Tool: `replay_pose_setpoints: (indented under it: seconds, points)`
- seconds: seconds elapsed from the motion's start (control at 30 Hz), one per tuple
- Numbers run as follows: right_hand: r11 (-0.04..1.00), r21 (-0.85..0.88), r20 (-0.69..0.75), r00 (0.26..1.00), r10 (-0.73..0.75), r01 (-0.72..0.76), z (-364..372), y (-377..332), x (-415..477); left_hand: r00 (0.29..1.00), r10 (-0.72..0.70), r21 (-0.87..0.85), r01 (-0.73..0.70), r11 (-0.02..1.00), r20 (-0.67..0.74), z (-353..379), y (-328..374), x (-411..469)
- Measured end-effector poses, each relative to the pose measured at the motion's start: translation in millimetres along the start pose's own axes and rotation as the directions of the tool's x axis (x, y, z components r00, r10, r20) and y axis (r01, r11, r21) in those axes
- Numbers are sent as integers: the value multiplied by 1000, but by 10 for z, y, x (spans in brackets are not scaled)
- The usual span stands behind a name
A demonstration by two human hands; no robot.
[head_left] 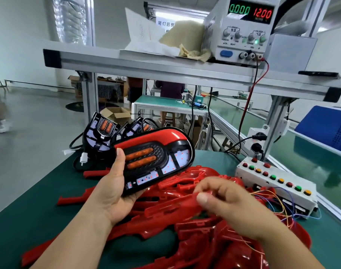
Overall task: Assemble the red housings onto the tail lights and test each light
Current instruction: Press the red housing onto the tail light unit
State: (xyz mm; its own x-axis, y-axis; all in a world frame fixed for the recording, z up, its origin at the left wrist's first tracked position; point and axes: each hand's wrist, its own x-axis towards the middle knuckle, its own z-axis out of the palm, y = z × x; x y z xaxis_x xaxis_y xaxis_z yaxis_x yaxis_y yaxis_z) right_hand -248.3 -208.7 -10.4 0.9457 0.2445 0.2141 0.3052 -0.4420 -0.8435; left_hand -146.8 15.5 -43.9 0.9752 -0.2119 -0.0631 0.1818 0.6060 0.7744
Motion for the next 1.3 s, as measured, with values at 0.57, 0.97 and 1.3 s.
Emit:
replay_pose_setpoints:
  seconds: [0.57, 0.97, 1.3]
  points:
    - [913, 409, -413, 888, 205, -20, -85, 123, 103, 978, -99, 231, 55, 971, 184, 234, -232, -238]
    - [968, 236, -505, 841, 195, -83, 20, 181, 128, 983, -111, 207, 80, 975, 145, 260, -223, -278]
    - [966, -141, -711, 701, 54, -217, 12, 351, 153, 972, -98, 158, 65, 985, 213, 261, -251, -305]
